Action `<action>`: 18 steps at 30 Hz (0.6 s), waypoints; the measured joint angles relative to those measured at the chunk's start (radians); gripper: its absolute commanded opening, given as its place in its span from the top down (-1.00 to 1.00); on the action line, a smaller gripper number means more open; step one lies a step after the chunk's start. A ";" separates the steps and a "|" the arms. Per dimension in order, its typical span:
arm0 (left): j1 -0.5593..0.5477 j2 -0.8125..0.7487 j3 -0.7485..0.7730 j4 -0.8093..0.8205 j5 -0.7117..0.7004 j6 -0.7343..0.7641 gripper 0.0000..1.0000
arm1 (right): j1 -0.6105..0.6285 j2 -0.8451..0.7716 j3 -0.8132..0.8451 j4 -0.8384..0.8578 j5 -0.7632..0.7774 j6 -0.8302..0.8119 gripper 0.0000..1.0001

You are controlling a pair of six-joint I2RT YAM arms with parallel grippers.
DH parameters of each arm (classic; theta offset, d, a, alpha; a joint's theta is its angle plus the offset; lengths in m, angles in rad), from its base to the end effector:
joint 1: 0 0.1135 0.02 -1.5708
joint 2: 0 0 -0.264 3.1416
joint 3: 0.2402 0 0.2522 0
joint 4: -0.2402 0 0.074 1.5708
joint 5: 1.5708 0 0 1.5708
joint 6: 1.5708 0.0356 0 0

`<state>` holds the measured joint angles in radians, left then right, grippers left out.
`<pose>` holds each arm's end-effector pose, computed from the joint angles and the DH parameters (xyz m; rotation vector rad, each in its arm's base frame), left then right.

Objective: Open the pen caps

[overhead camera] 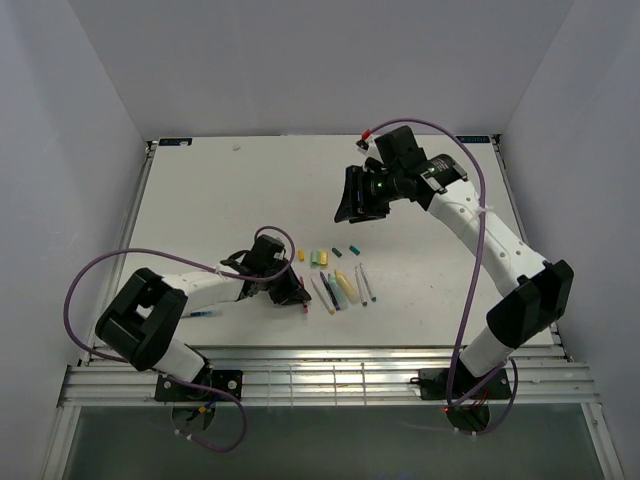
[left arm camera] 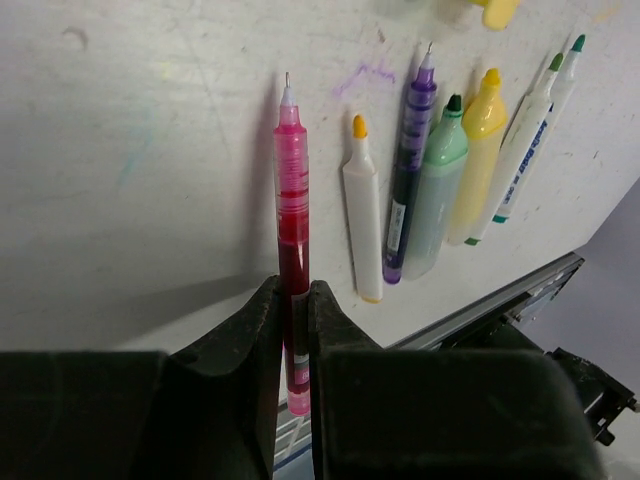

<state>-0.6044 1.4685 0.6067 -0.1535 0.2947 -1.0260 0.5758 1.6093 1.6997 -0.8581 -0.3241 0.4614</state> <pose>0.2040 -0.1535 0.1374 -0.4767 2.8021 -0.8784 0.2842 0.1980 0.3843 -0.3110 2.4450 0.8666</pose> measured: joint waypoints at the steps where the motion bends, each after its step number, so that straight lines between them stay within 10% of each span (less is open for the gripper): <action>1: -0.007 0.021 0.013 0.010 -0.005 -0.010 0.59 | 0.000 -0.006 -0.027 -0.004 -0.003 -0.001 -0.01; 10: -0.023 0.029 0.011 0.055 -0.058 -0.089 -0.04 | -0.081 -0.047 -0.148 -0.016 -0.019 -0.027 -0.01; 18: -0.024 -0.093 -0.047 0.048 -0.082 -0.104 -0.04 | -0.104 -0.110 -0.170 -0.006 -0.043 -0.053 -0.02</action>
<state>-0.6281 1.3750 0.5602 -0.1051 0.2123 -1.1301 0.4717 1.4990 1.5295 -0.8642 -0.3668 0.4084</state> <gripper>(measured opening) 0.535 0.505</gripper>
